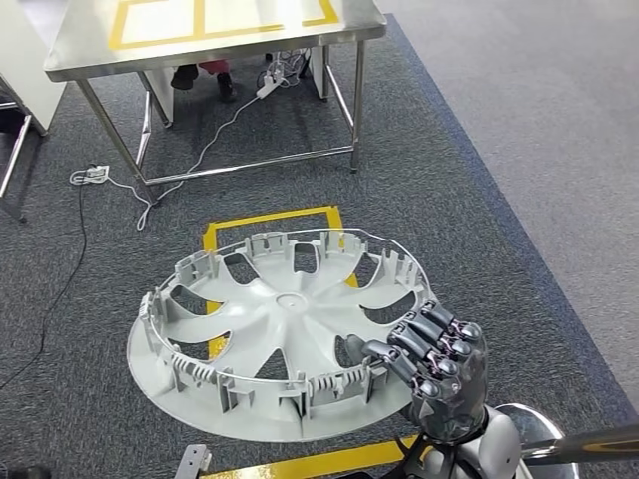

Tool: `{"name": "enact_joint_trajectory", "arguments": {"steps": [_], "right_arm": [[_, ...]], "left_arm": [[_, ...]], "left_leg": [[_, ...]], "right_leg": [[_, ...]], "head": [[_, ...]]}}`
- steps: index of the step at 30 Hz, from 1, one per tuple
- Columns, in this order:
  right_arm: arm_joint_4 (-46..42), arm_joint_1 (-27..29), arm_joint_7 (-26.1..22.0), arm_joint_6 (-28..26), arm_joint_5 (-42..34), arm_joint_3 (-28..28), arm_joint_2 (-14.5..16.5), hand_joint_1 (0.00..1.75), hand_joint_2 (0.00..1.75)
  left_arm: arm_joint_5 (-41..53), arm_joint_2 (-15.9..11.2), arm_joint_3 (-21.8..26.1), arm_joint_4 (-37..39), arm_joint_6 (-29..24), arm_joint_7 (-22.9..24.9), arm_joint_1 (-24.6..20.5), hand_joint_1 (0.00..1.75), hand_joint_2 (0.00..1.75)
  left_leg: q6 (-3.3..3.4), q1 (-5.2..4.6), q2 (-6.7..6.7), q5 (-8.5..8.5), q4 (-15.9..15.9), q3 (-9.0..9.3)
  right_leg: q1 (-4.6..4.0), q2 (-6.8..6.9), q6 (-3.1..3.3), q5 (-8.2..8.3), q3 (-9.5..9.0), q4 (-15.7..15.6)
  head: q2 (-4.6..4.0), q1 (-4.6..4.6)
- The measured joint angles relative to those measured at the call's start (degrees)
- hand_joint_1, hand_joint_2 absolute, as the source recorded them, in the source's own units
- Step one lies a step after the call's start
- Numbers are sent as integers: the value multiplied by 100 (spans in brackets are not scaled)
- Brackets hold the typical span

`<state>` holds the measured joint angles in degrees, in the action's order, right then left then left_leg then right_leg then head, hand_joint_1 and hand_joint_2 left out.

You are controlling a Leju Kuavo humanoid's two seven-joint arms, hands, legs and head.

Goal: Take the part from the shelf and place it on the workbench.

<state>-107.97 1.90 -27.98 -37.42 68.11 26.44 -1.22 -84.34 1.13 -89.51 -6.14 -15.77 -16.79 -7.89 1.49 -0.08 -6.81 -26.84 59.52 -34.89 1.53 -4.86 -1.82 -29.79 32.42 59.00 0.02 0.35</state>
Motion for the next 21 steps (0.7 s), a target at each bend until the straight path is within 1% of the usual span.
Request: {"name": "enact_joint_trajectory", "arguments": {"steps": [1,3,4,9,11,14,16,21], "right_arm": [[-2,-2,2,-1,2,2,0,175,175],[-5,-2,-7,-1,15,2,0,175,175],[-9,-2,-13,-1,24,0,1,175,175],[-20,4,-37,-1,36,-19,2,175,175],[-20,4,-43,-1,32,-23,2,175,175],[-20,5,-45,0,16,-28,1,175,175],[-20,6,-44,-1,-12,-29,0,175,175],[-20,9,-14,0,-38,-29,0,175,175]], "left_arm": [[-9,-2,-1,0,-1,0,10,0,175],[-27,-8,-2,0,-1,1,17,0,175],[-31,-9,-2,0,-1,4,16,0,175],[-61,-12,-2,0,-1,15,14,0,175],[-64,-12,-2,0,-1,15,14,0,175],[-66,-10,-2,0,-1,15,14,0,175],[-75,-10,-2,0,-1,15,14,0,175],[-84,-10,-2,0,-1,16,14,0,175]], "left_leg": [[11,3,-12,8,-5,-1],[55,1,-16,19,-21,8],[62,1,-15,21,-31,16],[59,9,-7,25,-60,37],[42,12,-6,24,-63,36],[-32,16,-5,18,-70,35],[-64,16,-5,14,-71,33],[-69,8,-4,13,-67,30]], "right_leg": [[-2,15,14,6,2,-11],[-4,31,24,12,-2,-21],[-8,35,29,11,-5,-21],[-33,35,57,4,-14,-17],[-37,36,64,0,-15,-15],[-39,38,69,-5,-17,-13],[-37,38,70,-6,-20,-13],[-25,39,68,-5,-34,-30]], "head": [[0,-2],[0,-6],[0,-7],[0,-4],[0,-4],[0,-3],[0,-2],[0,0]]}}
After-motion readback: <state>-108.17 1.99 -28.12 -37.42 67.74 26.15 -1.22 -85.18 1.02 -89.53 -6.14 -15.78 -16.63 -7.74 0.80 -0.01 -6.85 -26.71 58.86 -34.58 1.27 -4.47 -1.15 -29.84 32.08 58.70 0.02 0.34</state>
